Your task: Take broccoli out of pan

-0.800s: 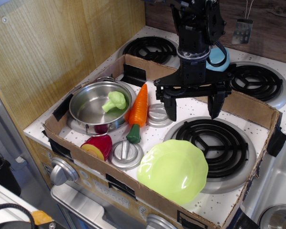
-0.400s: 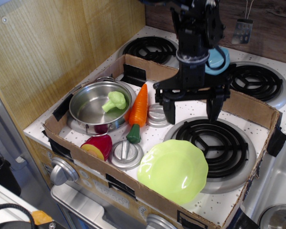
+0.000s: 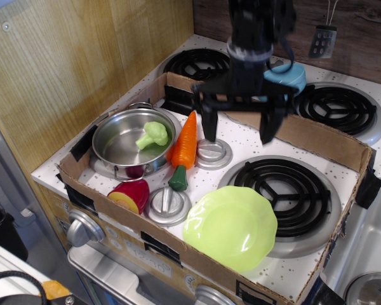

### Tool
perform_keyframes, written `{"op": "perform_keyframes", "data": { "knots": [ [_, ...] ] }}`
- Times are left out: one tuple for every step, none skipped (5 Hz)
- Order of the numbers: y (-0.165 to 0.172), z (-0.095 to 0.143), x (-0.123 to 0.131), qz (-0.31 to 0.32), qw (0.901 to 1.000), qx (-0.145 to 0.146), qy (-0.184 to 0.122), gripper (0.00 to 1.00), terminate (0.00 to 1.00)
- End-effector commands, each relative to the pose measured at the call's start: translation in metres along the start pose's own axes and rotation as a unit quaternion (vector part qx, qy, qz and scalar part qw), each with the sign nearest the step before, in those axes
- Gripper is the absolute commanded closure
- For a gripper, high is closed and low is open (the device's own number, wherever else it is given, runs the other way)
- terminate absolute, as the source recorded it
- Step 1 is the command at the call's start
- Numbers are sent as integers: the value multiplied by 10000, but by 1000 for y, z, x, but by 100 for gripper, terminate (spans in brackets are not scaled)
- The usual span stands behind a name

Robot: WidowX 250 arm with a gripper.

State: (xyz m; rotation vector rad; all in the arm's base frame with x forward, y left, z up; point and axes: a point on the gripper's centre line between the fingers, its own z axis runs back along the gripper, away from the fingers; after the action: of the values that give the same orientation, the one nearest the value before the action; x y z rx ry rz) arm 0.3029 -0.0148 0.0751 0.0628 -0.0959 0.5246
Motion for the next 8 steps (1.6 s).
{"op": "perform_keyframes", "data": {
  "knots": [
    [33, 49, 23, 32, 9981, 97, -613, 0, 0],
    [56, 58, 33, 89, 9965, 209, -807, 0, 0],
    [78, 58, 44, 37, 9955, 236, -921, 0, 0],
    [92, 45, 44, 297, 9962, 119, -812, 0, 0],
    [100, 32, 39, 583, 9974, -83, -425, 0, 0],
    [104, 16, 31, 725, 9962, -214, -428, 0, 0],
    [106, 3, 30, 741, 9960, -325, -374, 0, 0],
    [105, -5, 30, 751, 9958, -311, -413, 0, 0]
  ]
}}
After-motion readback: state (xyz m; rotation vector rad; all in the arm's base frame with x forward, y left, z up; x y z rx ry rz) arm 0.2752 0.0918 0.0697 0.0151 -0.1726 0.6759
